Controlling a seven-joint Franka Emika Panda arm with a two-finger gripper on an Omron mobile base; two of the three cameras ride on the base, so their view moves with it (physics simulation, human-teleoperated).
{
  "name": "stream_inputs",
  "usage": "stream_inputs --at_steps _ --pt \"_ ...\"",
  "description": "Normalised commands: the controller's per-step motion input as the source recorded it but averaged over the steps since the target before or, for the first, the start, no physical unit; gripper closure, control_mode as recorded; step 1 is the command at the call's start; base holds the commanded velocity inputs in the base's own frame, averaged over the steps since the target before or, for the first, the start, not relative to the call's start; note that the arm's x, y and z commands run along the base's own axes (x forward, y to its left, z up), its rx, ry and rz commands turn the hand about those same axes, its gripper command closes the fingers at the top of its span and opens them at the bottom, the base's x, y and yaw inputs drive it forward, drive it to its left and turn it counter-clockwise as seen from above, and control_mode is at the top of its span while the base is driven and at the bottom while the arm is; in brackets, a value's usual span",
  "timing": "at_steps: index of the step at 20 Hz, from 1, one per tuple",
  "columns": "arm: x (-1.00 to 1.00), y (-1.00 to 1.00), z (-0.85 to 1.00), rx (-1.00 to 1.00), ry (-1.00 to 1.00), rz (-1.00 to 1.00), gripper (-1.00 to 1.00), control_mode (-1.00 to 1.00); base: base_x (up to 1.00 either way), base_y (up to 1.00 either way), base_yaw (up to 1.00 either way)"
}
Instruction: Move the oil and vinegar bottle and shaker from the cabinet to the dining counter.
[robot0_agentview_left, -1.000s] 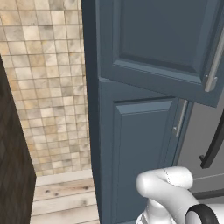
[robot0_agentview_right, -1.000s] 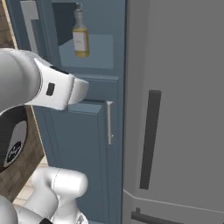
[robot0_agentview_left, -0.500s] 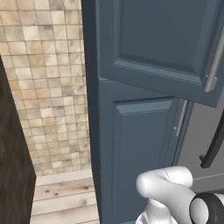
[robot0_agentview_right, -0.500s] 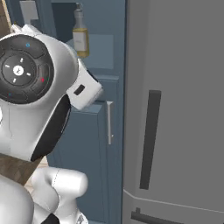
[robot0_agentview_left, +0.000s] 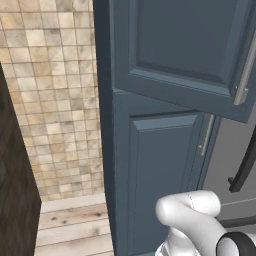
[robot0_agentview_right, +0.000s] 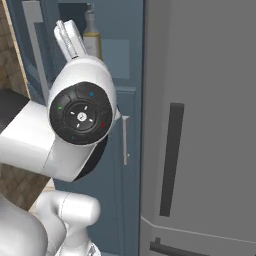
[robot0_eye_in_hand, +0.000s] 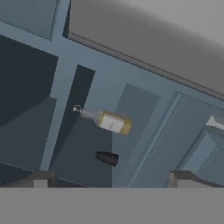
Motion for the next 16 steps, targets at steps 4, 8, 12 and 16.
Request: stream_inputs --at_steps 4,8,12,16 --pt "0.20 -0.02 0.00 0.22 -0.01 -0.09 -1.00 -1.00 0.00 0.00 0.00" --pt "0.31 0.00 -0.01 0.08 -0.02 -0.04 -1.00 -1.00 0.00 0.00 0.00" --pt "0.27 -0.13 0.00 0.01 -0.03 0.00 -1.00 -1.00 0.00 0.00 0.00" --pt "0.09 -0.31 0.00 0.00 -0.03 0.05 -1.00 -1.00 0.00 0.00 0.00"
